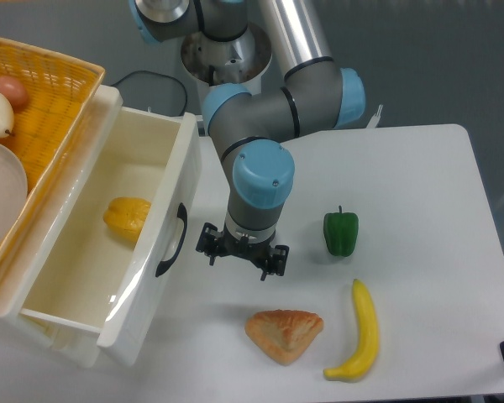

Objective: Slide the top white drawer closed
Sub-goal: 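Move the gripper against the drawer front near its black handle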

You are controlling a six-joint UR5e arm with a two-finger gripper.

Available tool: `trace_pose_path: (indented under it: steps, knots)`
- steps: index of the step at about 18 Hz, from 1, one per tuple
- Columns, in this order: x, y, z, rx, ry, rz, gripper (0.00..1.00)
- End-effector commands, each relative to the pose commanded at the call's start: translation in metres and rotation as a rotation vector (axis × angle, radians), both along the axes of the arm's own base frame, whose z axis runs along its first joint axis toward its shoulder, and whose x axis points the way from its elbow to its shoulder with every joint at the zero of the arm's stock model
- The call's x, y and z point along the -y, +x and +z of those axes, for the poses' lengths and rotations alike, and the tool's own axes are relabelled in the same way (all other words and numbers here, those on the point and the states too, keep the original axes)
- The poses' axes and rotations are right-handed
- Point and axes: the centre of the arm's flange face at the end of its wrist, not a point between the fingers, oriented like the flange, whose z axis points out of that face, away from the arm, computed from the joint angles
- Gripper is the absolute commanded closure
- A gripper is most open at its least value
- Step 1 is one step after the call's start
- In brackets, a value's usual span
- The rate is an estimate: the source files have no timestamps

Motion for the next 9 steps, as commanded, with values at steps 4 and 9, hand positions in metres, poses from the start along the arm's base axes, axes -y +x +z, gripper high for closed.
trace_pose_path:
  steps: [4, 9]
  knots:
    - [-0.0033, 0.0036, -0.0039, 0.005, -0.004, -0.006, 0.0]
    - [-0.0064, 0.0091, -0.0046, 0.007, -0.004, -0.017, 0.0]
